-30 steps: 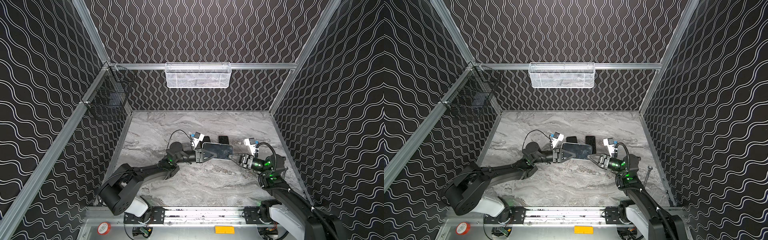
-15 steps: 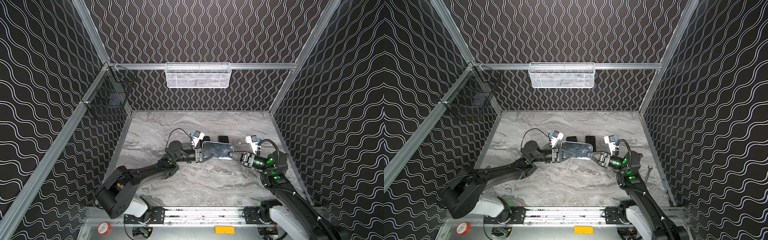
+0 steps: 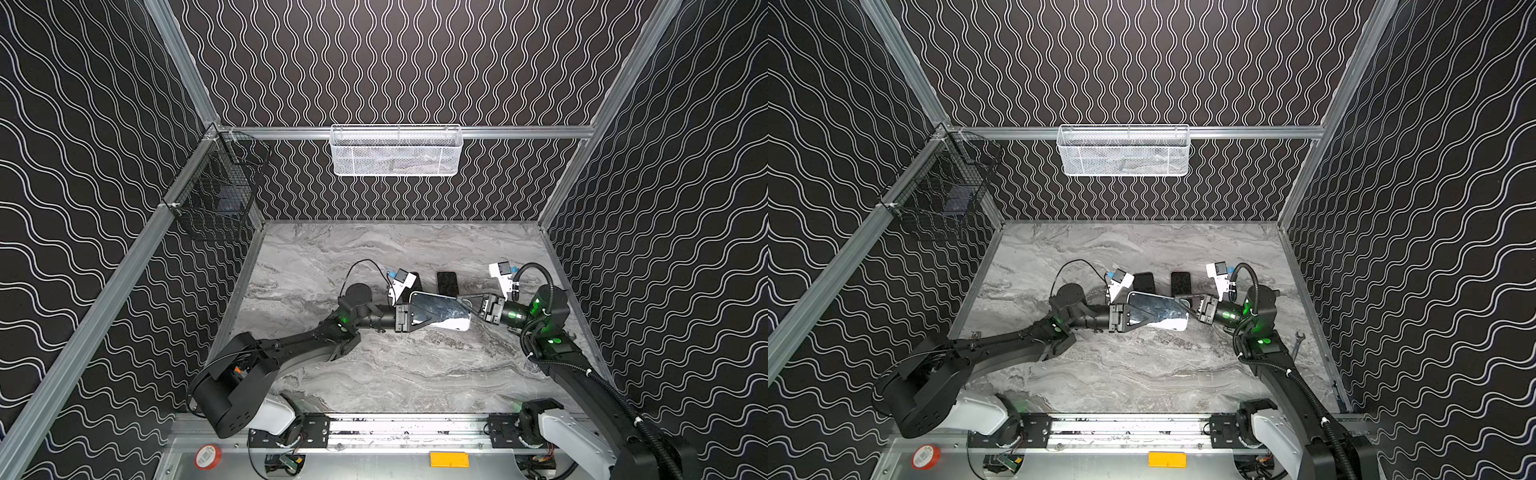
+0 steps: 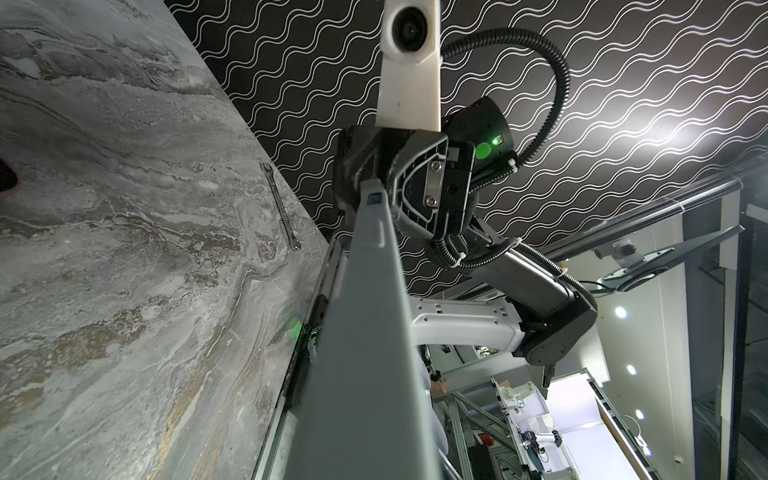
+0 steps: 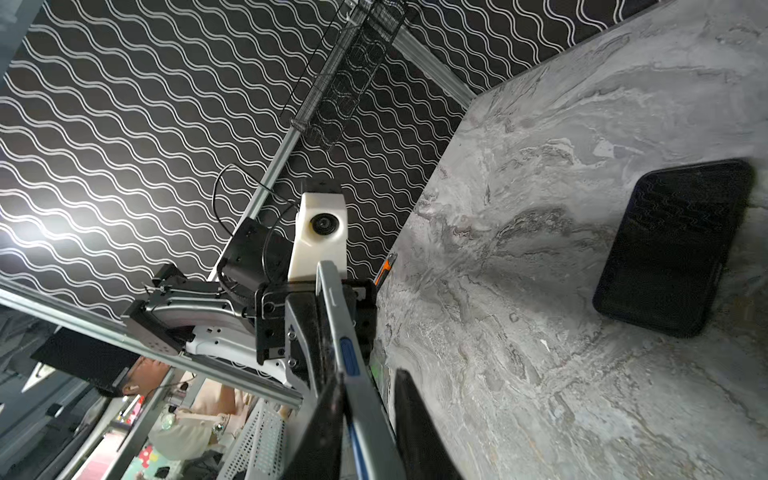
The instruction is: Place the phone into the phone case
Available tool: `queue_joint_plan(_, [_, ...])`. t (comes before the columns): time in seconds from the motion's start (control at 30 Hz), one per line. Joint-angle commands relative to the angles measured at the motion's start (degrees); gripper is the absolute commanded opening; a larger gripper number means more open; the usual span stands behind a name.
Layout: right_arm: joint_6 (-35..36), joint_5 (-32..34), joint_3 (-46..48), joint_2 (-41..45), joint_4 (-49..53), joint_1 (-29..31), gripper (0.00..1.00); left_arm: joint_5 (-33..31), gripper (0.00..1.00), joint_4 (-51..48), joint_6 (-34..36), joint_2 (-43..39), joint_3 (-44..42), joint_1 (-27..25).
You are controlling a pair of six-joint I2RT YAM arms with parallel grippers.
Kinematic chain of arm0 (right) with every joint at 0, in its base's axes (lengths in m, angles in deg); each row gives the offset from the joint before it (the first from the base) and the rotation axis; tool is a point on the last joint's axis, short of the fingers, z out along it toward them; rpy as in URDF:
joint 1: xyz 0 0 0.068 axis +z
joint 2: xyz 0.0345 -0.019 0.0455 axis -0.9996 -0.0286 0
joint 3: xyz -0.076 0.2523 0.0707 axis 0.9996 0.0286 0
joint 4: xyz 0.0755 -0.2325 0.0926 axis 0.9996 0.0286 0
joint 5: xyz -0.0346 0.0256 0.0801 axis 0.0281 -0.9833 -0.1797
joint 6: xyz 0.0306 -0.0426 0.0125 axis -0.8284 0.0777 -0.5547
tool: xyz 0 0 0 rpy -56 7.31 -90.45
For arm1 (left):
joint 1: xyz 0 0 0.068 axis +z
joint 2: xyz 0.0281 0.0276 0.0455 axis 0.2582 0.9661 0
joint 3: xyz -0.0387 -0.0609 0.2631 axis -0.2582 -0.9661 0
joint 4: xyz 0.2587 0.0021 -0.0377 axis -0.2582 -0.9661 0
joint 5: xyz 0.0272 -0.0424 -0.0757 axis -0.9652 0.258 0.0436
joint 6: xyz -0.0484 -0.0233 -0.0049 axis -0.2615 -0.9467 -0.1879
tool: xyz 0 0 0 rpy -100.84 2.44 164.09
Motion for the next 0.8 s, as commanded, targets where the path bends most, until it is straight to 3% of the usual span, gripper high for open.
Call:
queue_joint_plan(0.0, [-0.87, -0.08, -0.16, -0.26, -3.92, 0.14, 0.1, -0.4, 0.0, 3.72, 0.45, 0.47, -0.38, -0.39])
queue_joint_plan(0.1, [-0.3, 0.01, 0.24, 0.28, -2.99, 0.14, 0.03, -0.94, 0.0, 4.09, 0.21, 0.62, -0.57, -0.39])
queue_joint_plan(0.17, [1.21, 0.26, 0.12, 0.93, -0.61, 0.15, 0.06, -0.92, 0.0, 4.04, 0.27, 0.72, -0.33, -0.41])
queue_joint_plan(0.3, [6.59, 1.58, -1.33, 3.17, 8.43, 0.12, 0.36, -0.94, 0.0, 2.38, 1.26, 0.1, 0.48, -0.31])
queue_joint_plan(0.37, [8.99, 1.7, -2.23, 4.44, 12.85, 0.07, 0.45, -0.86, 0.0, 1.33, 1.81, -0.31, 1.0, -0.14])
queue_joint_plan(0.43, [10.63, 1.69, -2.52, 5.55, 16.51, 0.14, 0.47, -0.9, 0.0, 0.66, 2.41, -0.69, 1.23, 0.11])
queue_joint_plan(0.5, [11.18, 1.32, -2.4, 6.54, 18.24, 0.14, 0.44, -1.08, 0.0, -0.29, 3.13, -0.97, 1.41, 0.38])
queue_joint_plan(0.63, [10.64, 1.52, -1.38, 8.19, 18.65, 0.15, 0.24, -1.36, 0.0, -2.28, 4.54, -1.16, 1.94, 0.55])
queue_joint_plan(0.77, [9.48, 1.48, -0.9, 7.85, 16.93, 0.15, 0.09, -1.6, 0.0, -3.38, 5.3, -1.33, 2.15, 0.58])
